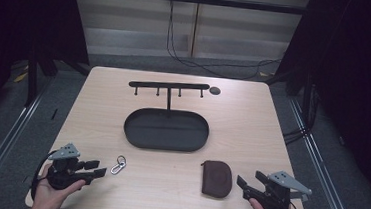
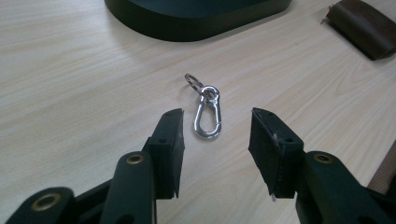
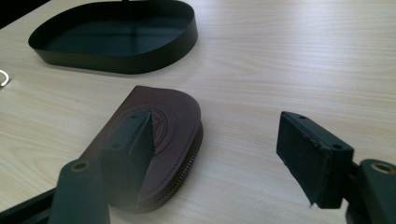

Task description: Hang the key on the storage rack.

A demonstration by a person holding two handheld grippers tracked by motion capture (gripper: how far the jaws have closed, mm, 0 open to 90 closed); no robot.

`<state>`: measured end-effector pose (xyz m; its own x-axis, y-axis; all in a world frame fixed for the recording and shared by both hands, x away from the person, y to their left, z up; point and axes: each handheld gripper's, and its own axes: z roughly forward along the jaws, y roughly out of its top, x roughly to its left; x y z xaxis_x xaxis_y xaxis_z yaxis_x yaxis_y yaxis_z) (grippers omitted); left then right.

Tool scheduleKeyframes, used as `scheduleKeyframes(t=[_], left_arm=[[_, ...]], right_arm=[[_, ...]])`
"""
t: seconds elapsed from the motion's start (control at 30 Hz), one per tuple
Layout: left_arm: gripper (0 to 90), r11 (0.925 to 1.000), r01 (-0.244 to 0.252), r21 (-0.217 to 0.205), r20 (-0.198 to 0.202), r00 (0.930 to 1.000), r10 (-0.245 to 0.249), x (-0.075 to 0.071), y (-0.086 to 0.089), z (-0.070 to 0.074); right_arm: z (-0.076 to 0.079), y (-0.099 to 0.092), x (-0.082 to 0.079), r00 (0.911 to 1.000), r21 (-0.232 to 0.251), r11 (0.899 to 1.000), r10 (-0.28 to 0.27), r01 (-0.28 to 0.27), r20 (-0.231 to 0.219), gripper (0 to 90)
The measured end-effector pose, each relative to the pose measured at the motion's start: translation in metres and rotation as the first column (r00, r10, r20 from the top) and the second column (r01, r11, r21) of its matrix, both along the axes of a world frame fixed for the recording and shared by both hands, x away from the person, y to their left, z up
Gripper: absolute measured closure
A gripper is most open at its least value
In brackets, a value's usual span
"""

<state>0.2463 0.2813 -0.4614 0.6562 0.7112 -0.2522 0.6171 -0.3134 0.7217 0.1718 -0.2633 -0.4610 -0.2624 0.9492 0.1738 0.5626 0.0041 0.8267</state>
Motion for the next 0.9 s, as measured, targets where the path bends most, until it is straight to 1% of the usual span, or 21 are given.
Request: scheduleKeyframes(t=[0.1, 0.13, 0.17, 0.2, 0.3, 0.33, 0.37, 0.4, 0.47, 0.5, 0.53, 0.57, 0.6, 0.63, 0.7, 0.77, 0.83, 0.87, 0.9], left_arm=[[51.6, 1.0000, -0.004, 0.001, -0.014, 0.9999, 0.004, 0.001, 0.000, 0.000], [48.5, 0.9999, -0.009, 0.011, -0.014, 0.9999, 0.009, 0.001, -0.001, 0.000], [48.5, 0.9999, -0.007, 0.009, -0.018, 0.9998, 0.007, 0.001, -0.001, 0.000], [46.2, 0.9999, -0.001, 0.014, -0.026, 0.9997, 0.001, 0.001, -0.002, -0.001], [44.9, 0.9999, -0.001, 0.016, -0.025, 0.9997, 0.001, 0.000, -0.003, 0.000], [46.4, 0.9999, 0.001, 0.015, -0.025, 0.9997, -0.001, 0.000, -0.003, 0.001], [49.4, 1.0000, 0.006, -0.001, -0.012, 0.9999, -0.006, -0.002, -0.003, 0.003], [49.9, 0.9999, 0.011, -0.012, -0.015, 0.9998, -0.012, -0.002, -0.005, 0.004], [51.1, 0.9998, 0.018, -0.005, -0.019, 0.9997, -0.018, -0.002, -0.007, 0.006], [51.1, 0.9997, 0.020, -0.012, -0.016, 0.9997, -0.020, -0.002, -0.008, 0.006], [51.1, 0.9998, 0.020, -0.010, -0.022, 0.9996, -0.020, -0.001, -0.009, 0.007], [51.4, 0.9999, 0.009, 0.008, -0.038, 0.9992, -0.009, -0.001, -0.010, 0.008], [51.9, 0.9999, -0.005, 0.014, -0.042, 0.9991, 0.006, -0.001, -0.011, 0.009], [53.1, 0.9999, -0.005, 0.014, -0.042, 0.9991, 0.006, -0.001, -0.011, 0.009], [53.8, 0.9999, 0.007, 0.012, -0.048, 0.9988, -0.007, 0.000, -0.011, 0.011], [54.0, 0.9998, 0.002, 0.019, -0.049, 0.9988, -0.001, 0.001, -0.014, 0.012], [53.8, 0.9993, 0.019, 0.032, -0.043, 0.9989, -0.017, 0.004, -0.016, 0.015], [53.3, 0.9991, 0.019, 0.038, -0.042, 0.9990, -0.018, 0.005, -0.018, 0.016], [52.9, 0.9983, 0.032, 0.049, -0.041, 0.9987, -0.030, 0.008, -0.020, 0.019]], right_arm=[[-0.001, 0.000, 0.002, 0.9998, -0.003, 1.000, 0.014, -0.014, -0.011, 26.9], [-0.001, 0.000, 0.002, 0.9997, -0.001, 1.000, 0.018, -0.018, -0.018, 26.9], [-0.002, 0.000, 0.002, 0.9995, 0.001, 1.000, 0.022, -0.022, -0.023, 26.9], [-0.002, 0.001, 0.003, 0.9993, 0.001, 1.000, 0.026, -0.026, -0.025, 27.0], [-0.002, 0.001, 0.004, 0.9988, 0.000, 0.999, 0.035, -0.035, -0.035, 27.0], [-0.003, 0.001, 0.004, 0.9985, -0.001, 0.999, 0.037, -0.037, -0.040, 27.0], [-0.003, 0.001, 0.004, 0.9986, -0.002, 0.999, 0.034, -0.034, -0.040, 27.0], [-0.003, 0.001, 0.004, 0.9986, 0.001, 0.999, 0.034, -0.034, -0.042, 27.0], [-0.003, 0.001, 0.004, 0.9986, 0.007, 0.999, 0.036, -0.036, -0.040, 26.9], [-0.003, 0.000, 0.004, 0.9986, 0.007, 0.999, 0.036, -0.036, -0.039, 26.9], [-0.003, 0.000, 0.004, 0.9986, 0.007, 0.999, 0.034, -0.034, -0.039, 26.5], [-0.003, 0.001, 0.004, 0.9987, 0.008, 0.999, 0.034, -0.034, -0.039, 26.0], [-0.002, 0.001, 0.003, 0.9985, 0.005, 0.999, 0.038, -0.038, -0.039, 25.8], [-0.002, 0.001, 0.003, 0.9985, 0.005, 0.999, 0.038, -0.038, -0.039, 25.8], [-0.002, 0.002, 0.002, 0.9984, 0.000, 0.999, 0.038, -0.038, -0.041, 24.9], [-0.002, 0.003, 0.002, 0.9985, 0.009, 0.999, 0.038, -0.038, -0.040, 24.7], [-0.002, 0.003, 0.002, 0.9984, 0.010, 0.999, 0.039, -0.038, -0.041, 24.6], [-0.003, 0.002, 0.003, 0.9982, 0.011, 0.999, 0.041, -0.041, -0.044, 24.5], [-0.003, 0.003, 0.003, 0.9981, 0.014, 0.999, 0.042, -0.042, -0.046, 24.3]])
